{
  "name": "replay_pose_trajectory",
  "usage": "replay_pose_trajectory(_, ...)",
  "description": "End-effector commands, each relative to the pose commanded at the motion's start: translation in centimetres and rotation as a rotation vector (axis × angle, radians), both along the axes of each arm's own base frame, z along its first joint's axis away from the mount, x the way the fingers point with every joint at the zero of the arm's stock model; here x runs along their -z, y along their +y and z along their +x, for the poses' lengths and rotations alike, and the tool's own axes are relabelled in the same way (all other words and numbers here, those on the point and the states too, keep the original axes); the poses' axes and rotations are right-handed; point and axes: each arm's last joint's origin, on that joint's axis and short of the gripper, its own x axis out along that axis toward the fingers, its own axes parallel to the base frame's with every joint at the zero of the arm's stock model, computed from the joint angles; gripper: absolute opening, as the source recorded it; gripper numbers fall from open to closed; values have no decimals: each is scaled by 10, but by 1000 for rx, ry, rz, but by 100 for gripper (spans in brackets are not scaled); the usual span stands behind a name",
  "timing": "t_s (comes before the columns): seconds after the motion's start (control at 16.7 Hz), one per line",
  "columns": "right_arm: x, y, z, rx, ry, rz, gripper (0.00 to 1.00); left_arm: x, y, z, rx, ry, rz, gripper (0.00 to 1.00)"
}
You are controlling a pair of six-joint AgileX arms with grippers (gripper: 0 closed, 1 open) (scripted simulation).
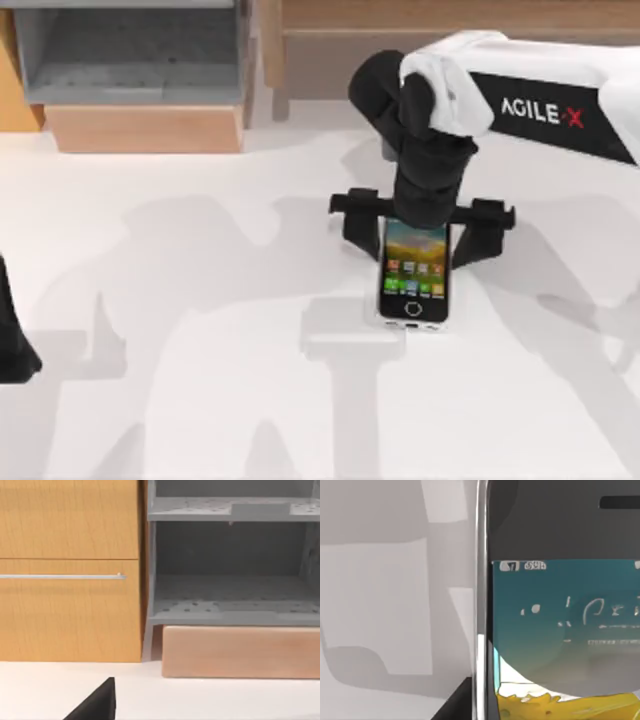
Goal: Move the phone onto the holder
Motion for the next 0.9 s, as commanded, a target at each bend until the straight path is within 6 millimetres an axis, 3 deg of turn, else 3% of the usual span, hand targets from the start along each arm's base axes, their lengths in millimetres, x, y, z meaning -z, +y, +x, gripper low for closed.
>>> replay_pose_trajectory(0.12,0,0,0,0,0,0,2,0,0,0,0,0,0,100)
replay_pose_trajectory(0.18,0,0,0,0,0,0,0,0,0,0,0,0,0,100)
replay_pose_trajectory(0.6,0,0,0,0,0,0,0,0,0,0,0,0,0,100)
replay_pose_trajectory(0.66,-20,-3,-1,-2,-31,-7,0,0,0,0,0,0,0,100)
replay_pose_trajectory(0.9,-31,-2,-1,-4,-28,-9,0,0,0,0,0,0,0,100)
